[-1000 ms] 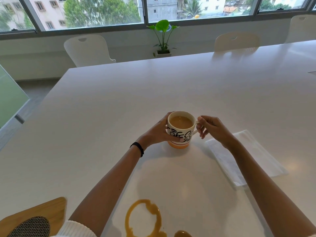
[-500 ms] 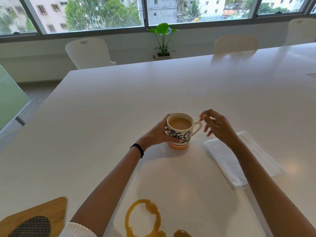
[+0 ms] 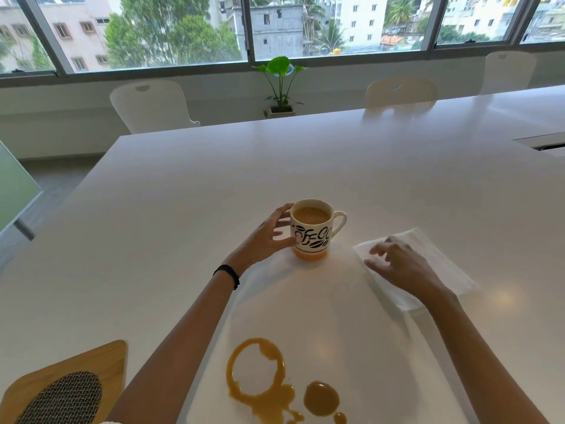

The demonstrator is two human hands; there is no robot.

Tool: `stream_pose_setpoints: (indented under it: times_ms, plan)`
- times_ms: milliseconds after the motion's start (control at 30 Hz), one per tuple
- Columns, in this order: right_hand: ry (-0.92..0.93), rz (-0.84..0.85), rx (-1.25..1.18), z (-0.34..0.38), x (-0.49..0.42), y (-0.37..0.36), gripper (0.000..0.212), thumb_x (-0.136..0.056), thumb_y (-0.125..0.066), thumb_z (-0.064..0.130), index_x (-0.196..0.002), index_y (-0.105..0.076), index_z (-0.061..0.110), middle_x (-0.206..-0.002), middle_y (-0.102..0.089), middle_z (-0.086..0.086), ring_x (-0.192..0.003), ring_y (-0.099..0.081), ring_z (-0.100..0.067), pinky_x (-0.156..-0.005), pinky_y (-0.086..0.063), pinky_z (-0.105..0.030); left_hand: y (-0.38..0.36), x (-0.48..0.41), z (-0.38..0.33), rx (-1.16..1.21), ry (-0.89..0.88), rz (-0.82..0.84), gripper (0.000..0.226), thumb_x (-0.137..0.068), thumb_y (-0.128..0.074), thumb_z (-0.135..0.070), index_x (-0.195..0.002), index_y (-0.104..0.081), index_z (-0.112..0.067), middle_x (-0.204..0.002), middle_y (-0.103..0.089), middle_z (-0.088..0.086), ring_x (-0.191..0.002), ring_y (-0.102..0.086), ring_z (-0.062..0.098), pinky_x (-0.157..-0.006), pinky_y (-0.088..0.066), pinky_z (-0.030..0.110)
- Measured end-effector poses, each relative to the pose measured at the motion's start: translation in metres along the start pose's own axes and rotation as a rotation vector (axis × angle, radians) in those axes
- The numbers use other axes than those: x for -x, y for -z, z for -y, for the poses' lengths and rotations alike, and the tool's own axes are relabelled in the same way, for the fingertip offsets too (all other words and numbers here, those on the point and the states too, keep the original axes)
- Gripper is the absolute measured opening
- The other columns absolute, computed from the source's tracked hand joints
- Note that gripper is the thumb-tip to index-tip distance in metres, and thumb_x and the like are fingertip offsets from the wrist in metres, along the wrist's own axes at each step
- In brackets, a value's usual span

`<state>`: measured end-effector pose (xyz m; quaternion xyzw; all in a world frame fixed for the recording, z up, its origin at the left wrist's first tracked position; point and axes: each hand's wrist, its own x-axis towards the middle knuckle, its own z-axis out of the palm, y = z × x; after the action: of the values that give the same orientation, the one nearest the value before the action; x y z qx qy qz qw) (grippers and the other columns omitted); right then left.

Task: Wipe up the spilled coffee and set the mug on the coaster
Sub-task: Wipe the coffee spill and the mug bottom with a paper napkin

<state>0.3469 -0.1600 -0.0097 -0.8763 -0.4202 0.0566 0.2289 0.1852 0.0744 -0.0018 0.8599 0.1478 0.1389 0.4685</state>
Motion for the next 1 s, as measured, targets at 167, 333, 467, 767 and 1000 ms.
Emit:
stream_pose_setpoints:
  times_ms: [167,333,467,767,1000]
  plan:
    - [-0.026,-0.019,0.225,0.012,0.015,-0.012,0.043,-0.082,-0.062,0.038,-0.113,-0.056,0.010,-0.115,-0.052,-0.012,-0.108,-0.049,-0.028,-0.081,-0.047,-0.040,0.006,0.044,0.019,-0.085,0.046,-0.072,0.060,-0.087,-0.061,-0.028,-0.138,-0.031,-0.022,-0.138,-0.046,0.003,-0.122,-0.046,0.012,-0.098,-0.038,0.026]
    - [-0.014,-0.108,0.308,0.018,0.021,-0.018,0.031,-0.085,-0.055,0.026,-0.109,-0.054,0.006,-0.111,-0.055,-0.013,-0.101,-0.052,-0.029,-0.077,-0.049,-0.038,0.014,0.089,0.036,-0.152,0.070,-0.180,0.052,-0.087,-0.061,-0.027,-0.134,-0.039,-0.022,-0.134,-0.050,0.001,-0.120,-0.047,0.011,-0.099,-0.038,0.027]
    - [0.006,-0.162,0.269,0.017,0.023,-0.018,0.027,-0.085,-0.056,0.018,-0.108,-0.058,0.004,-0.107,-0.059,-0.014,-0.096,-0.057,-0.031,-0.075,-0.050,-0.038,0.021,0.116,0.043,-0.146,0.076,-0.258,0.048,-0.088,-0.061,-0.019,-0.132,-0.043,-0.020,-0.128,-0.050,-0.005,-0.117,-0.049,0.012,-0.097,-0.039,0.026]
    - [0.014,-0.303,-0.004,0.007,0.028,-0.016,0.014,-0.081,-0.059,0.008,-0.092,-0.067,0.005,-0.085,-0.068,-0.013,-0.074,-0.063,-0.032,-0.065,-0.043,-0.031,0.026,0.148,0.047,-0.041,0.118,-0.316,0.042,-0.089,-0.058,-0.014,-0.129,-0.046,-0.020,-0.127,-0.054,-0.002,-0.117,-0.052,0.011,-0.095,-0.040,0.019]
    - [0.045,-0.335,-0.072,0.005,0.029,-0.012,0.031,-0.083,-0.060,0.009,-0.114,-0.060,0.008,-0.085,-0.070,-0.011,-0.074,-0.066,-0.029,-0.070,-0.053,-0.038,0.027,0.148,0.047,-0.020,0.146,-0.351,0.038,-0.090,-0.057,-0.015,-0.127,-0.048,-0.019,-0.123,-0.058,0.000,-0.114,-0.055,0.010,-0.091,-0.043,0.016]
